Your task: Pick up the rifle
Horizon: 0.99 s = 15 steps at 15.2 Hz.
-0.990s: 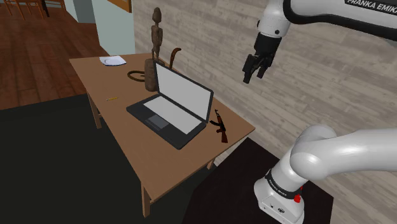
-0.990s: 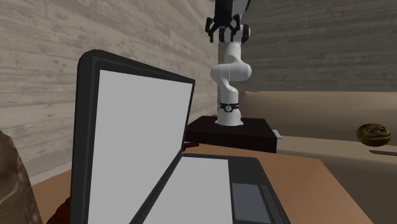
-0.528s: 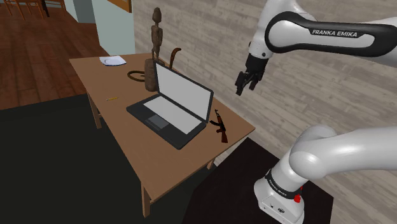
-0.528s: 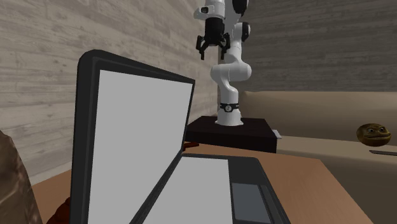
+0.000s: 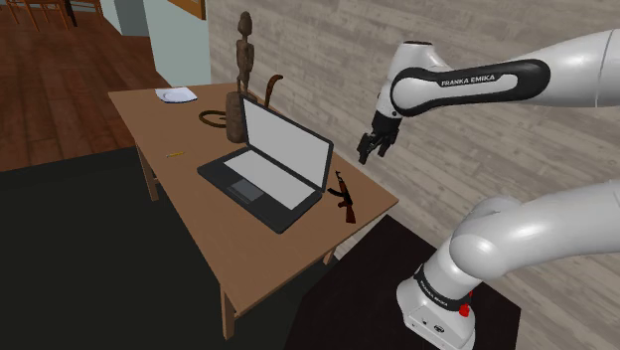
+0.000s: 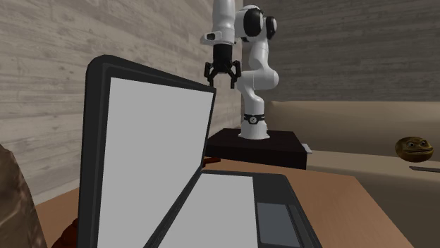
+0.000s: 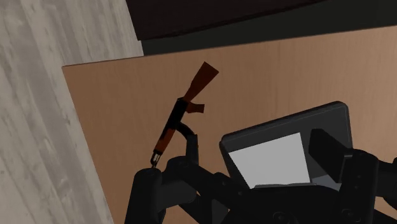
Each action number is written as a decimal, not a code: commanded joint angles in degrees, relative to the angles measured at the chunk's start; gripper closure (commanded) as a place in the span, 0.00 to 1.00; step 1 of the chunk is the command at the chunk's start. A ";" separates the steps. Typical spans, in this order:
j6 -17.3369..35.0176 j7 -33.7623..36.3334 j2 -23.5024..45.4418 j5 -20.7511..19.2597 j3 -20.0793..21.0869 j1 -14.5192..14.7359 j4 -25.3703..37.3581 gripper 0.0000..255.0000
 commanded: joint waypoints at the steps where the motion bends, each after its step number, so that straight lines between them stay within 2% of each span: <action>1: 4.62 -0.60 2.86 -0.33 -1.17 -0.40 -1.32 0.00; 5: 13.91 -2.52 10.61 -0.47 -3.94 -1.04 -2.33 0.00; 9: 22.97 -5.31 19.72 0.98 -6.69 -1.11 -1.85 0.00; 12: 29.30 -8.57 27.21 3.95 -8.55 -0.78 -0.51 0.00; 15: 34.90 -13.41 35.08 9.31 -9.50 -0.69 1.67 0.00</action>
